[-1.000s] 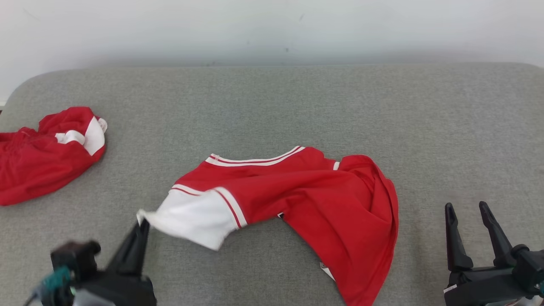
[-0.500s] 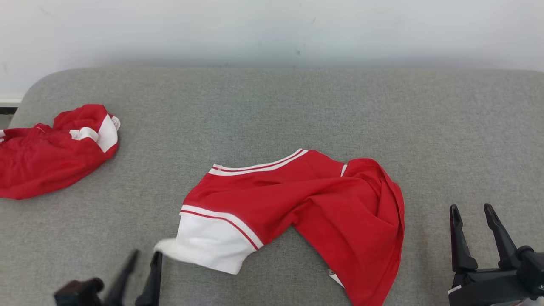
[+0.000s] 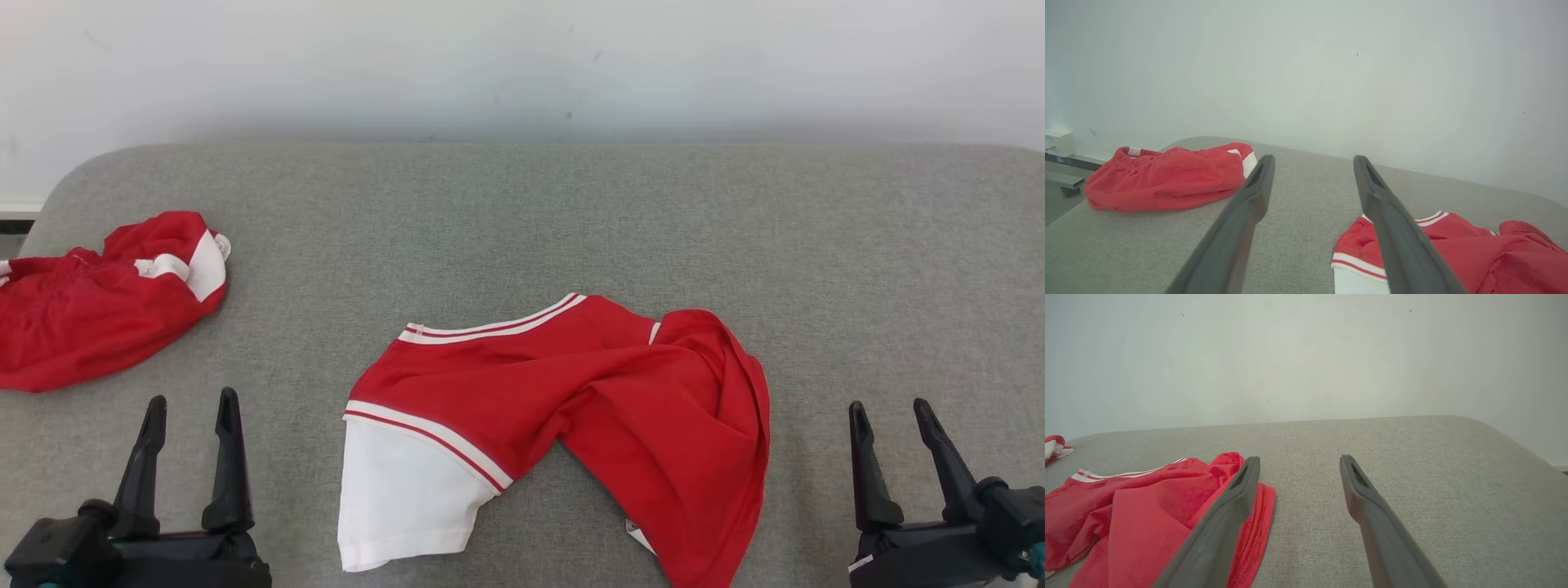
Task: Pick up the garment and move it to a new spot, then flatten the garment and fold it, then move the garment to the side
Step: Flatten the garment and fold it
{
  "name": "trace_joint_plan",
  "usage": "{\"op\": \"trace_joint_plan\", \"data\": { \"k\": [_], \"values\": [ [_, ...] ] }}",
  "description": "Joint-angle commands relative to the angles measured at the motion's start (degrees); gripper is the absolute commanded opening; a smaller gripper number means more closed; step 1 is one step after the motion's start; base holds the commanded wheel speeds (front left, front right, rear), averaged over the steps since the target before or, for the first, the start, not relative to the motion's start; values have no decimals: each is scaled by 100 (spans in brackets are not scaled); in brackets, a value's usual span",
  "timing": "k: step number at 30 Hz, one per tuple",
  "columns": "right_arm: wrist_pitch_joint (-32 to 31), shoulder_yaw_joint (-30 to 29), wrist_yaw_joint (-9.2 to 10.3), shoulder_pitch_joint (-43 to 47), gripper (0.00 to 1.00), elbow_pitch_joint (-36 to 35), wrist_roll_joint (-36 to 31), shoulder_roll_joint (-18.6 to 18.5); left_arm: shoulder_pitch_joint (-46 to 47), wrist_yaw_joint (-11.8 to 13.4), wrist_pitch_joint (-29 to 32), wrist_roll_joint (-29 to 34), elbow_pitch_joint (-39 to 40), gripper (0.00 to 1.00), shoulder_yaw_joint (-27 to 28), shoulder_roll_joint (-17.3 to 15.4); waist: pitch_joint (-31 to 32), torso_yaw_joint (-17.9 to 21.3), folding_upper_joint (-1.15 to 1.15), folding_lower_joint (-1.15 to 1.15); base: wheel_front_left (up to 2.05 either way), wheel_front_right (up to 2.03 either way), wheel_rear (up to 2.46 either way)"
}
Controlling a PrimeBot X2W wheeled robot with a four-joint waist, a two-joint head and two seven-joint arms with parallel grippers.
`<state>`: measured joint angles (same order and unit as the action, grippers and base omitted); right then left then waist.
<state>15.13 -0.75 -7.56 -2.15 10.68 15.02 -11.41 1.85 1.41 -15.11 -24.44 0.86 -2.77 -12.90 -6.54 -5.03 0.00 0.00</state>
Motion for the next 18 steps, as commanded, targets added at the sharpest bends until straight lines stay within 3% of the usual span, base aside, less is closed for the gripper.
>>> {"op": "trace_joint_plan", "data": {
  "k": [1,9,18],
  "values": [
    [2,39,15,28,100,59,48,-5,43,-110,-5,297,31,100,126,128,8,61,0,0,0,0,0],
    [2,264,15,59,100,323,169,-18,92,-506,-5,865,-214,100,478,515,83,166,0,0,0,0,0],
    [2,1004,15,-97,100,1038,421,-34,74,-788,-5,1113,-361,100,690,790,143,55,0,0,0,0,0]
  ]
}}
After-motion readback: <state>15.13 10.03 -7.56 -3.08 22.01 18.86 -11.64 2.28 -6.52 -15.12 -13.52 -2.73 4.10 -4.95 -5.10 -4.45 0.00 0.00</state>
